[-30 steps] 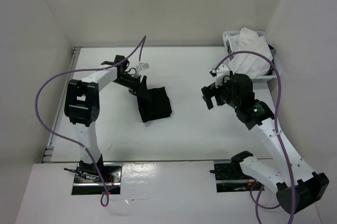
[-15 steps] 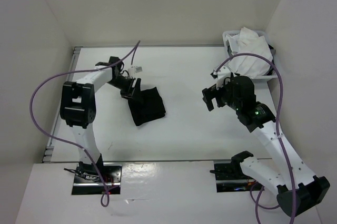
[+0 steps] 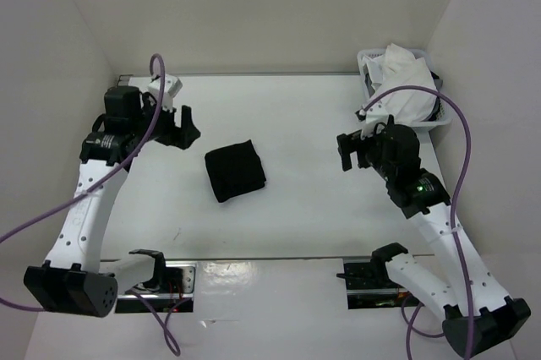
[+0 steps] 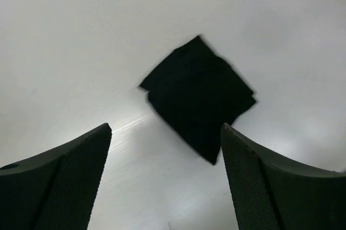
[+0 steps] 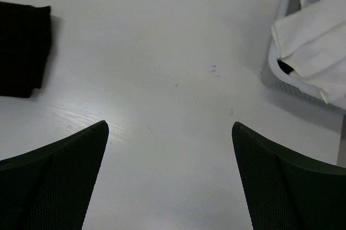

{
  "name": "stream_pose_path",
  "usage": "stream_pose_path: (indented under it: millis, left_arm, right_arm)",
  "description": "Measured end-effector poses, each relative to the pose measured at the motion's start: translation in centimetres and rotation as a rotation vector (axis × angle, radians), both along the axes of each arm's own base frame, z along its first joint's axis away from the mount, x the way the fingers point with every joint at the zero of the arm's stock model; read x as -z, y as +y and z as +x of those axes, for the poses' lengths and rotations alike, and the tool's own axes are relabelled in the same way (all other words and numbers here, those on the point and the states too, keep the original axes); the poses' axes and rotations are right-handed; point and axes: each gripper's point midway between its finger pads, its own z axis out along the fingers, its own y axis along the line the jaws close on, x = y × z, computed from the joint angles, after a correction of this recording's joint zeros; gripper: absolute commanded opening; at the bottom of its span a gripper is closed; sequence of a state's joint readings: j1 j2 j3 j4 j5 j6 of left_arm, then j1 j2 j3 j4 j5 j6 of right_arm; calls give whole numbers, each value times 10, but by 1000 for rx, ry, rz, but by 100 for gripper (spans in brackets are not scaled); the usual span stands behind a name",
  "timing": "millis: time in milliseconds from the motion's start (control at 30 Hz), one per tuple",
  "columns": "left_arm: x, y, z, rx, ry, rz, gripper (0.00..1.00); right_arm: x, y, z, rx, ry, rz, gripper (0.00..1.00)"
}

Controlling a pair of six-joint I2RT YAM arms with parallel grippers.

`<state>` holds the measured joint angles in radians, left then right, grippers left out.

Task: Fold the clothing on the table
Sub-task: Fold the skirt

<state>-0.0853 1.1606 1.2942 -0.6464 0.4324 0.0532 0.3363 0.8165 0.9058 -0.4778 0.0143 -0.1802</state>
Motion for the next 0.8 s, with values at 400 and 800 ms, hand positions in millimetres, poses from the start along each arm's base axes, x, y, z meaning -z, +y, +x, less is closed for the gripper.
stream_pose_path:
  millis: [400,800]
  left_arm:
    - [56,135,-26,-596,75,117,100]
    - [56,159,-41,-656,75,115,100]
  right_arm:
    - [2,-106,0,531,17,36,99]
    - [-32,-150,-29,684,-118,92,99]
